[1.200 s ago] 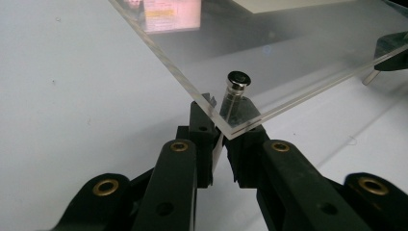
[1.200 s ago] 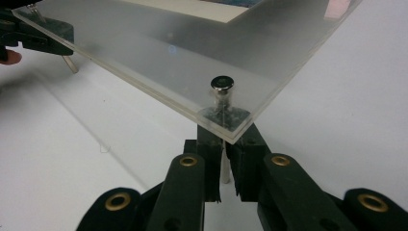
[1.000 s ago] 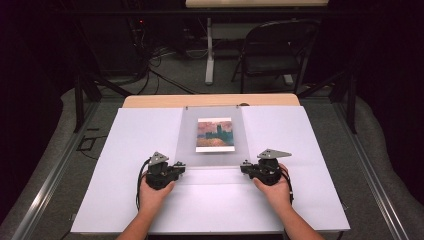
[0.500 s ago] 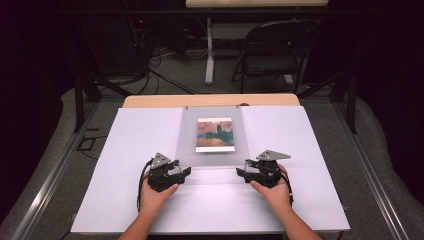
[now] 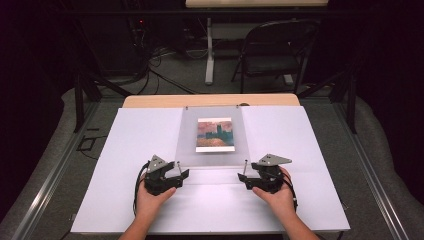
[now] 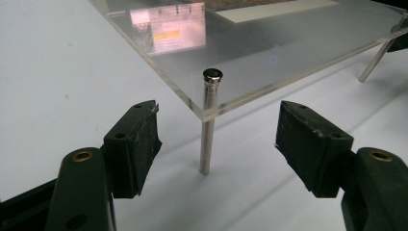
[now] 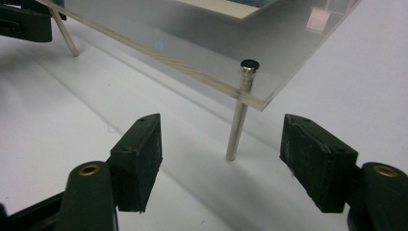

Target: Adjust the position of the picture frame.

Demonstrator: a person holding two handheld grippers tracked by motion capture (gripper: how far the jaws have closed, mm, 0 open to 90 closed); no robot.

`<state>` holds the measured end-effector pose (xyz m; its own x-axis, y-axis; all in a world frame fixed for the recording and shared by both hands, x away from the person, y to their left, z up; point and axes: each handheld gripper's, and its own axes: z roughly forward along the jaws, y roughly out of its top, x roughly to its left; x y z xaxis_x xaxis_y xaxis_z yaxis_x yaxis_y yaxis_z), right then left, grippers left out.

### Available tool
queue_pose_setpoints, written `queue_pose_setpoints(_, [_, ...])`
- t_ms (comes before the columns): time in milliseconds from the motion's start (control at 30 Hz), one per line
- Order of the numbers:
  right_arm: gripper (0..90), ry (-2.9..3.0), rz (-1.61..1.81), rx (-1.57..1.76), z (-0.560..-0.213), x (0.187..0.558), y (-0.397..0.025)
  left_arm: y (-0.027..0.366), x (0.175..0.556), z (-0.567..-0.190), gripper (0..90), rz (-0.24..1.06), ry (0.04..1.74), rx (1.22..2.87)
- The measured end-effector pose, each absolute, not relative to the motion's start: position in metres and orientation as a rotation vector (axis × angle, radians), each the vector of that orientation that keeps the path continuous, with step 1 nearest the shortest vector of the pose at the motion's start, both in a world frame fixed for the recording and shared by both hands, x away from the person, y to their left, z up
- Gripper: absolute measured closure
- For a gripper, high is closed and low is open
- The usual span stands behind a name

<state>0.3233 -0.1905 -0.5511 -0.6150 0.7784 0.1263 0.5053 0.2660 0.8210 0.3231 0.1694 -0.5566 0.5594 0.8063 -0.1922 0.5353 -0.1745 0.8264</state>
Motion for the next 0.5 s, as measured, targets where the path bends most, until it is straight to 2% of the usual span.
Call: queue_pose_setpoints(500, [30.4,2.199,1.317,1.203,-0.542,0.297,-0.218,0.191,0.297,-0.547,31.4,0.368,1.097,1.830])
